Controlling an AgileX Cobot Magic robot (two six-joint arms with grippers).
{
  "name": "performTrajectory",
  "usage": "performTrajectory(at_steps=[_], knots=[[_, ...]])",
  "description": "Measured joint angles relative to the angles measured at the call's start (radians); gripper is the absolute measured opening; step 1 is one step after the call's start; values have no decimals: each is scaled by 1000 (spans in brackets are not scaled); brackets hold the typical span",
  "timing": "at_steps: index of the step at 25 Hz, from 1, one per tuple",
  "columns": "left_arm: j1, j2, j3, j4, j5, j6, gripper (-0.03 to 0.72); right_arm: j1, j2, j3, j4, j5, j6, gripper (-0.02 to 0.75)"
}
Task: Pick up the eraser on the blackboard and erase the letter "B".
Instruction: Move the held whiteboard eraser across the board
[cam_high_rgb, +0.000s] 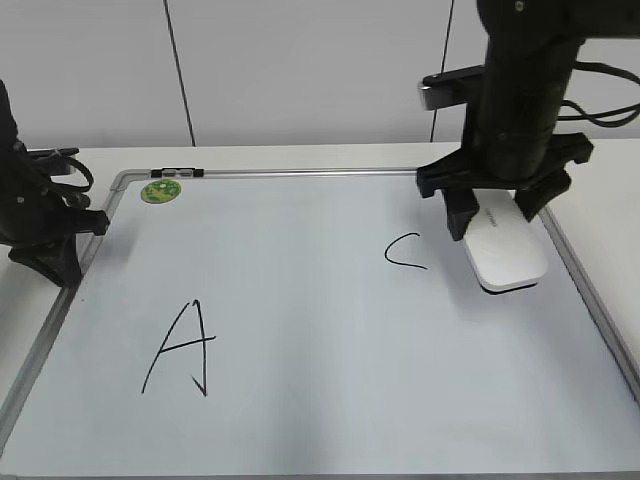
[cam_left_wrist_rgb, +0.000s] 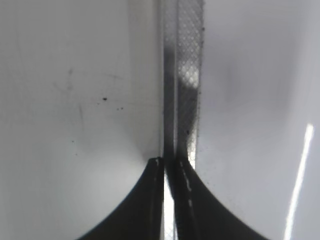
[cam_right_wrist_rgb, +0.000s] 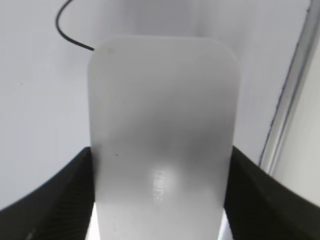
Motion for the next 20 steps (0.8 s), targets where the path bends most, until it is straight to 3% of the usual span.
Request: performTrajectory(at_steps=[5,14,20], knots=[[0,0,0,0,0,0,32,-103,-35,70,12,-2,-27,511],[0,0,0,0,0,0,32,-351,-39,135,256,-34,-260,511],[0,0,0,0,2,0,33,-413,-12,135,264,-40,-319,511]])
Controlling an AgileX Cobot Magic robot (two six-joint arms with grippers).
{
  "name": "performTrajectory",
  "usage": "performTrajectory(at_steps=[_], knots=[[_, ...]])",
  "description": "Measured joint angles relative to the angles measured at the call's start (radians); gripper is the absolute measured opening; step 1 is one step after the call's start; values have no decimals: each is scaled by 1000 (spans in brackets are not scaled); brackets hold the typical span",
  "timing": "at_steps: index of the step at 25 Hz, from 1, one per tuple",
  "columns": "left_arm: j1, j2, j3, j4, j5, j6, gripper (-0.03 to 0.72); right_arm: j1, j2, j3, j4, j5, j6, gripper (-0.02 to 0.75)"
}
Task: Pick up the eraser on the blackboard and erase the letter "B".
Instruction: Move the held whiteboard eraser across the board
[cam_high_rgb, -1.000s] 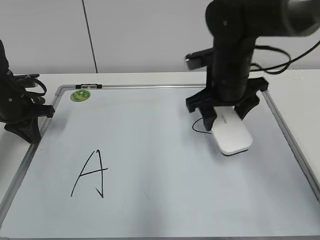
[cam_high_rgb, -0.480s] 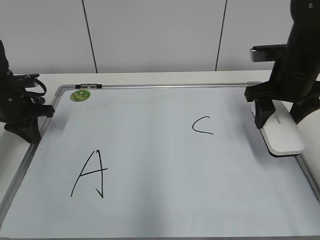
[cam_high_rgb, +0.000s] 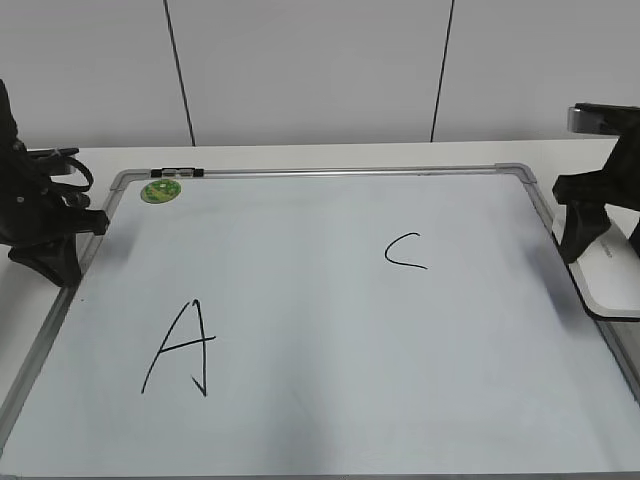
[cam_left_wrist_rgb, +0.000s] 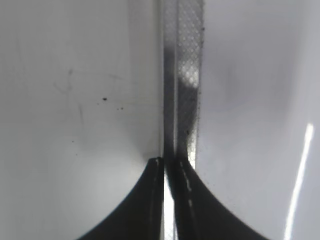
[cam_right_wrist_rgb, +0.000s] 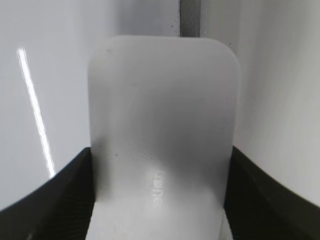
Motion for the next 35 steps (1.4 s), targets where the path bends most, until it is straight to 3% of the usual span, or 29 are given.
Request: performTrajectory(at_steps=[35], knots=[[0,0,0,0,0,0,34,0,159,-73,39,-64,-28,511]])
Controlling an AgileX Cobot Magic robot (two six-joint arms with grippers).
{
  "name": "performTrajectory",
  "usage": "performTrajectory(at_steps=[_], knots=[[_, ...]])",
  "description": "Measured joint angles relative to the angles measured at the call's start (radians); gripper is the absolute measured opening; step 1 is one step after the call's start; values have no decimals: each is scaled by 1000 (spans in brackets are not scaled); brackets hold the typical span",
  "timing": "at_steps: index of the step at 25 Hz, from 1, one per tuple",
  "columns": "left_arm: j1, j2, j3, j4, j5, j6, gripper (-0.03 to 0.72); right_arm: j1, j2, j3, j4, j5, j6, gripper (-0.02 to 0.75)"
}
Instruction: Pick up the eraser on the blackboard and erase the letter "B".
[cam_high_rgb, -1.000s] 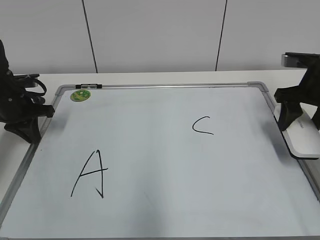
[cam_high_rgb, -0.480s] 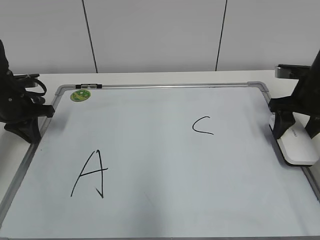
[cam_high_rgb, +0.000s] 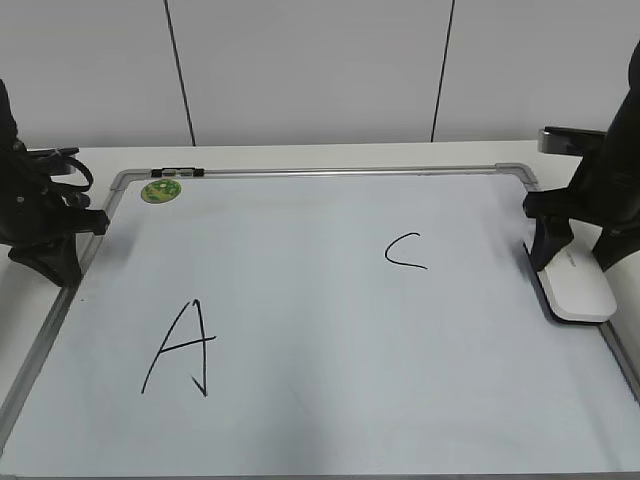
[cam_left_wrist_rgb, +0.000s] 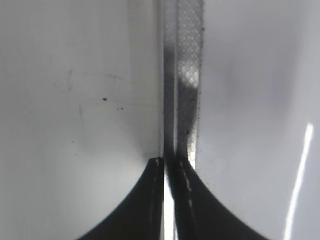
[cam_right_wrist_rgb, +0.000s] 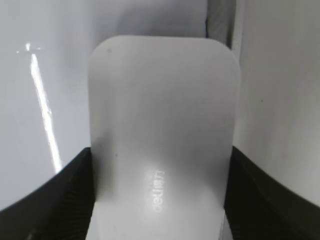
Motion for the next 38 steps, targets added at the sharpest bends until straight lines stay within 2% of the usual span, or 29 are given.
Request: performTrajectory(at_steps=[10,13,18,25,28,34,36,38], knots=[[0,0,0,0,0,0,34,0,31,-10,0,13,-5,513],[0,0,0,0,0,0,34,0,32,-10,0,15,-5,544],[0,0,0,0,0,0,34,0,44,-10,0,33,-7,657],[0,-2,0,0,0,0,52,0,12,-19,-24,46,-7,671],[0,-15,4,4,-2,0,118,0,-22,-39,-39,63,-7,671],[0,-109,5,32,0,0,390,0,-65,-45,-41,82,-5,670],[0,-142,5,44,13,0,447,0,-73,-52,-41,93,-5,665],[0,-169,5,52,29,0,473,0,-73,-62,-41,113,-5,645]])
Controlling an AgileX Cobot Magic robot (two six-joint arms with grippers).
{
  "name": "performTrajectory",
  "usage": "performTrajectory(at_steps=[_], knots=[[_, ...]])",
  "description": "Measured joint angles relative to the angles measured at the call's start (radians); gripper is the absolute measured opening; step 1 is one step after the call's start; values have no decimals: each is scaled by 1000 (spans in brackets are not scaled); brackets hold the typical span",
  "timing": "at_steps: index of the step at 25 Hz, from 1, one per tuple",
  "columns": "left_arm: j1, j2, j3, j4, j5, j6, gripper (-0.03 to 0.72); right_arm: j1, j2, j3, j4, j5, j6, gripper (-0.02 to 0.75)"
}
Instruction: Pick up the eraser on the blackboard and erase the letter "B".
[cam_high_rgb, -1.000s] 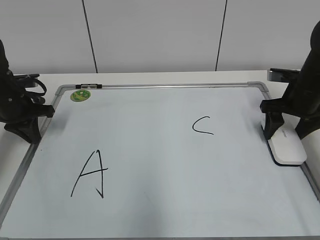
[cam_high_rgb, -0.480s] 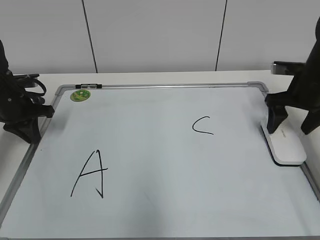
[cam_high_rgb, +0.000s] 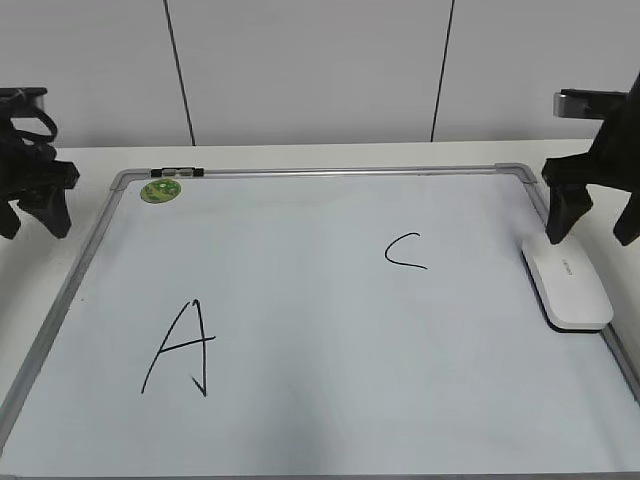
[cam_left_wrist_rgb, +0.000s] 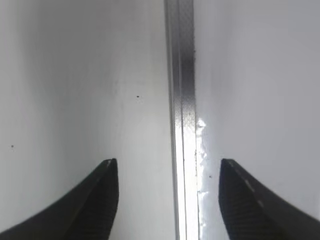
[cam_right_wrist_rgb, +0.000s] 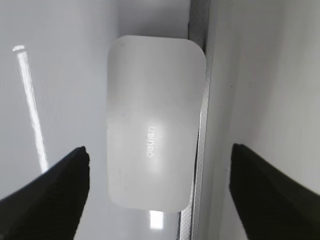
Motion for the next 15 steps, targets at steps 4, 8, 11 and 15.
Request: performTrajectory(at_steps=[4,8,11,15], knots=[[0,-49,0,4,46,0,484,0,0,-7,0,36,10,580],[0,-94,2,4,100,0,485,0,-4,-8,2,42,14,545],[0,-142,2,4,115,0,485,0,-40,-8,5,42,17,539],[0,-246,16,24,118,0,485,11,-121,24,6,43,28,538]])
